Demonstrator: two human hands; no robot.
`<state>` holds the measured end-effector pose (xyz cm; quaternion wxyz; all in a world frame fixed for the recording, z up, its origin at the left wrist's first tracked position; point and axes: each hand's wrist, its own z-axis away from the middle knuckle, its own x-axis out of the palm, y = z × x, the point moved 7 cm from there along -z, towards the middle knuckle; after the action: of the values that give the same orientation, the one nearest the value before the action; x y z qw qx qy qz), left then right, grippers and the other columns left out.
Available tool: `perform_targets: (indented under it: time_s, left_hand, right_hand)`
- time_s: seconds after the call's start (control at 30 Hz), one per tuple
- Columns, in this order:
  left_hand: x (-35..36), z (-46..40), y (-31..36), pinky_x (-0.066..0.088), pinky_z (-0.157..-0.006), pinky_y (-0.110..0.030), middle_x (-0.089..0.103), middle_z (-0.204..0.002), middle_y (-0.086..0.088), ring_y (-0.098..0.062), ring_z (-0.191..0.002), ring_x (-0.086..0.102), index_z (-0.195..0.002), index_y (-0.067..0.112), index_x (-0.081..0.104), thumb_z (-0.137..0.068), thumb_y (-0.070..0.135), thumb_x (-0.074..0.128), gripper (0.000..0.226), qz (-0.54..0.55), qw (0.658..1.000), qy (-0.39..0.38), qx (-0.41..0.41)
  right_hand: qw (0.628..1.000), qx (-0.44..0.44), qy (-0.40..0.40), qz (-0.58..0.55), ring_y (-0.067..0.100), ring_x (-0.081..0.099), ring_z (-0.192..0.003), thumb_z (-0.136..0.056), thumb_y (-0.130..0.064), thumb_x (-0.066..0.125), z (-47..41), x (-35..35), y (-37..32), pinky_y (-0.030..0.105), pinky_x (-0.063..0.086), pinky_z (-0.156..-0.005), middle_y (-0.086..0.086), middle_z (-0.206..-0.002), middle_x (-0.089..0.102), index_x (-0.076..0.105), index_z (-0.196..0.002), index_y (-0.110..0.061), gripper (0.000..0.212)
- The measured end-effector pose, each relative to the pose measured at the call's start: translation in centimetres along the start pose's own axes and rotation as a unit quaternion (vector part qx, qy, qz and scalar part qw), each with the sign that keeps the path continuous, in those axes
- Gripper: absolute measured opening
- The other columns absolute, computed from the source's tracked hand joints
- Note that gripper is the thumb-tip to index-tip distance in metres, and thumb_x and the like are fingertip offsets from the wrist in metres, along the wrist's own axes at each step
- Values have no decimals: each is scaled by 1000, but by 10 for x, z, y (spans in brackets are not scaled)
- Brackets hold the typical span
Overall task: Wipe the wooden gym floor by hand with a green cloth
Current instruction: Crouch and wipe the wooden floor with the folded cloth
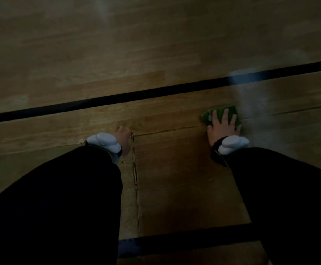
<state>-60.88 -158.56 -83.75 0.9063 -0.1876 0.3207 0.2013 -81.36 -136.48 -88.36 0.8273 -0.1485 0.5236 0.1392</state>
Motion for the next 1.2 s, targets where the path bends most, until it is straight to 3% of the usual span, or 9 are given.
perform_targets:
  time_s: [0.17,0.33,0.47,0.57,0.7,0.83,1.03,1.2]
  left_hand:
    - [3,2,3,27,-111,-40,11,-157,-14,-34,-143,19,-150,12,19,-100,20,42,55,-12,1000,7,-4]
    - [-6,8,15,34,-107,-36,9,-158,-15,-33,-139,28,-149,9,22,-101,18,41,52,11,1000,20,16]
    - [-15,16,24,36,-108,-36,9,-159,-10,-31,-139,30,-150,11,20,-100,11,40,54,42,997,46,43]
    - [-21,22,36,34,-109,-37,8,-160,-6,-28,-139,31,-152,13,16,-100,11,39,57,36,992,73,94]
    - [-28,24,63,20,-116,-36,-1,-160,-6,-24,-147,9,-152,14,7,-101,15,39,61,19,982,94,165]
    - [-26,18,105,10,-118,-36,-10,-159,-11,-27,-147,-5,-152,12,2,-99,8,40,66,-22,962,129,238]
    - [6,1,134,0,-119,-39,-18,-158,-7,-24,-147,-12,-151,15,-10,-101,43,26,68,-23,964,96,248]
    - [15,-10,127,-3,-119,-37,-21,-158,-2,-20,-146,-15,-150,20,-15,-102,42,23,65,-41,956,145,251]
  right_hand:
    - [990,-138,-16,35,35,-2,-146,-101,-38,30,39,13,-71,54,8,-117,7,-160,-5,5,-153,-29,58]
    - [966,-241,-83,41,32,-3,-147,-102,-33,29,75,41,-128,51,2,-116,4,-161,-5,11,-152,-30,53]
    - [964,-237,-120,16,31,-4,-147,-102,-36,28,79,41,-134,49,3,-117,3,-161,-6,13,-152,-29,52]
    - [960,-235,-141,-65,27,2,-147,-103,-30,27,77,27,-133,48,9,-118,2,-161,2,18,-151,-27,49]
    - [967,-180,-29,-179,22,21,-144,-99,-14,38,66,-10,-106,43,23,-117,2,-158,20,29,-148,-21,50]
    - [976,-120,29,-179,22,16,-145,-98,-14,40,48,-21,-65,42,18,-118,2,-157,22,32,-147,-18,50]
    - [981,-105,56,-153,22,7,-147,-97,-16,40,37,-19,-45,42,14,-117,2,-159,16,30,-148,-18,52]
    - [985,-103,54,-130,23,1,-148,-99,-19,36,33,-9,-52,40,7,-119,4,-160,9,22,-150,-16,53]
